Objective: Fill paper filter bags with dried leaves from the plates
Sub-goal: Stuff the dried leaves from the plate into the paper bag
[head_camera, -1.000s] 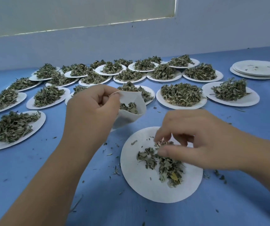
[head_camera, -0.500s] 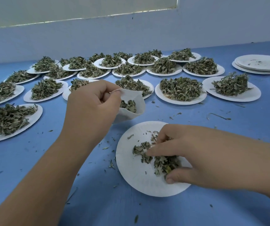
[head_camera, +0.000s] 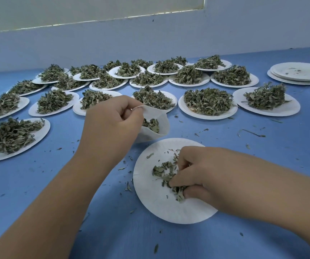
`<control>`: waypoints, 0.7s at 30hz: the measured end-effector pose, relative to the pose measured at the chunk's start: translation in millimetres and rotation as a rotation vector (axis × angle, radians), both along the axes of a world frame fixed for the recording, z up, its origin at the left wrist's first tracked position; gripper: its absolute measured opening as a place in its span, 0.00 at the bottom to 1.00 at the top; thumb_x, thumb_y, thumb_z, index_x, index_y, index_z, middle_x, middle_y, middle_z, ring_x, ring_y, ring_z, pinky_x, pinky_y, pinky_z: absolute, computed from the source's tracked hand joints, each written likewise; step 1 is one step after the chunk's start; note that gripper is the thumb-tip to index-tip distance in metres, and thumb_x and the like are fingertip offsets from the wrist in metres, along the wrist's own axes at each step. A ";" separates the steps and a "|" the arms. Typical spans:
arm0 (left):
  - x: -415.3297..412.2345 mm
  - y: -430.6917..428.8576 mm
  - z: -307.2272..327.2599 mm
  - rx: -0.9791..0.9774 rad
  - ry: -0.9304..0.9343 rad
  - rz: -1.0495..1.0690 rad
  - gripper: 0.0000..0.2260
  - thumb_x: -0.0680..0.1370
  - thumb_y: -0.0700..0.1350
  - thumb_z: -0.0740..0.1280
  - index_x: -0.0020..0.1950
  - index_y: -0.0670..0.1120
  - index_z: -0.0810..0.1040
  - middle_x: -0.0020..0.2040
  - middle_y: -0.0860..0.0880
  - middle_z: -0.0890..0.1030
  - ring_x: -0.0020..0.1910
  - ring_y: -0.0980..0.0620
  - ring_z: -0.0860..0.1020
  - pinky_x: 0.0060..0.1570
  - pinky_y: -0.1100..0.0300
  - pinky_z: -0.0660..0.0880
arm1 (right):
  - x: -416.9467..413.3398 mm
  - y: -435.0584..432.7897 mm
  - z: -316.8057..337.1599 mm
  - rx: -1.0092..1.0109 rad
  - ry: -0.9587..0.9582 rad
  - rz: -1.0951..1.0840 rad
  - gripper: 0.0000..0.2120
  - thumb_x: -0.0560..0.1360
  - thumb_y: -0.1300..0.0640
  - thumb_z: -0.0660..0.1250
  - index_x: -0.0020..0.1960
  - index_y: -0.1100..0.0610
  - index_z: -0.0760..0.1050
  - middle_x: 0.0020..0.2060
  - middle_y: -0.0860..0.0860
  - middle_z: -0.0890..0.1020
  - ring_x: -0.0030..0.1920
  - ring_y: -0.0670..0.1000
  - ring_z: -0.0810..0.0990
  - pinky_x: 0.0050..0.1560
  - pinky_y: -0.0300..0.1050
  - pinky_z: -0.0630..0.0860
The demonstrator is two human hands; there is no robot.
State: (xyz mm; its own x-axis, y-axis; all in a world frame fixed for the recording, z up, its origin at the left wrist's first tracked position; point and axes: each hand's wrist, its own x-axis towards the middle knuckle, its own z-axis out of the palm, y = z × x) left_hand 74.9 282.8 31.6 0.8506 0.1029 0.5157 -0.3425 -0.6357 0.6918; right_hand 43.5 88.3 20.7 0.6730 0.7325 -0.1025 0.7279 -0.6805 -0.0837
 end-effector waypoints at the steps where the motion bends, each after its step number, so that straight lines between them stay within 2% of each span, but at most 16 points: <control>1: -0.2 -0.2 0.0 0.001 0.001 0.000 0.11 0.77 0.40 0.66 0.37 0.54 0.80 0.30 0.43 0.74 0.26 0.57 0.66 0.27 0.67 0.63 | -0.1 1.0 1.6 -0.027 0.004 -0.001 0.13 0.80 0.51 0.56 0.62 0.44 0.72 0.49 0.46 0.66 0.46 0.54 0.72 0.39 0.45 0.65; 5: -0.3 0.0 -0.1 -0.005 0.015 -0.007 0.12 0.77 0.40 0.66 0.37 0.54 0.80 0.30 0.43 0.74 0.26 0.58 0.65 0.26 0.69 0.63 | -1.0 4.5 4.1 -0.043 -0.027 0.005 0.12 0.81 0.54 0.54 0.60 0.47 0.74 0.47 0.48 0.66 0.46 0.54 0.72 0.39 0.46 0.67; 7: 0.3 -0.3 -0.8 -0.008 0.026 -0.010 0.12 0.77 0.40 0.66 0.37 0.54 0.80 0.30 0.42 0.74 0.26 0.58 0.65 0.26 0.69 0.63 | -1.6 6.8 2.8 -0.021 -0.047 0.023 0.13 0.81 0.55 0.54 0.60 0.48 0.75 0.43 0.48 0.67 0.49 0.53 0.75 0.44 0.45 0.70; 9: 0.7 -1.2 -1.4 -0.003 0.029 -0.009 0.11 0.77 0.40 0.66 0.37 0.53 0.80 0.30 0.42 0.74 0.26 0.57 0.66 0.26 0.69 0.63 | -3.1 6.5 4.0 0.005 -0.061 0.017 0.13 0.81 0.54 0.53 0.60 0.48 0.75 0.47 0.47 0.70 0.50 0.51 0.75 0.49 0.45 0.72; 11: 0.7 -2.1 -1.9 0.008 0.026 -0.011 0.11 0.77 0.40 0.66 0.36 0.53 0.80 0.29 0.43 0.73 0.26 0.58 0.66 0.27 0.69 0.64 | -2.8 2.1 3.8 0.054 -0.066 0.025 0.13 0.81 0.52 0.53 0.59 0.47 0.75 0.50 0.45 0.70 0.48 0.48 0.73 0.48 0.46 0.73; 13: 0.5 -2.8 -2.5 0.013 0.027 -0.015 0.11 0.76 0.40 0.66 0.36 0.53 0.79 0.29 0.43 0.72 0.26 0.57 0.66 0.26 0.70 0.64 | -0.8 -2.8 3.1 0.151 -0.029 0.056 0.12 0.80 0.52 0.57 0.57 0.47 0.77 0.49 0.44 0.73 0.46 0.44 0.72 0.45 0.40 0.71; 16: 0.6 -3.5 -2.5 0.014 0.035 -0.023 0.10 0.77 0.40 0.66 0.37 0.51 0.80 0.29 0.42 0.71 0.26 0.57 0.65 0.27 0.71 0.64 | 7.3 -8.8 4.9 0.366 0.096 0.055 0.09 0.76 0.56 0.67 0.52 0.46 0.83 0.43 0.42 0.79 0.43 0.36 0.73 0.41 0.29 0.68; 18: 0.1 -4.1 -2.5 0.019 0.036 -0.029 0.10 0.76 0.40 0.66 0.38 0.50 0.81 0.27 0.43 0.70 0.25 0.57 0.65 0.26 0.72 0.63 | 14.0 -14.7 4.2 0.484 0.174 0.003 0.09 0.73 0.55 0.70 0.49 0.44 0.84 0.42 0.40 0.81 0.43 0.37 0.77 0.42 0.31 0.72; 21: -0.3 -5.6 -2.6 0.014 0.042 -0.039 0.10 0.76 0.40 0.66 0.38 0.50 0.81 0.26 0.46 0.69 0.24 0.58 0.65 0.26 0.72 0.63 | 22.9 -21.4 6.1 0.649 0.322 -0.074 0.06 0.71 0.53 0.74 0.46 0.42 0.84 0.41 0.43 0.83 0.39 0.44 0.81 0.41 0.40 0.77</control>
State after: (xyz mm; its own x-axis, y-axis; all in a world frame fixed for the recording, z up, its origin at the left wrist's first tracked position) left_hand 74.6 277.1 29.0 0.8746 0.0626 0.4809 -0.3382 -0.6319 0.6974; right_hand 66.4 66.9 26.8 0.7329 0.6667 0.1356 0.5531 -0.4679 -0.6893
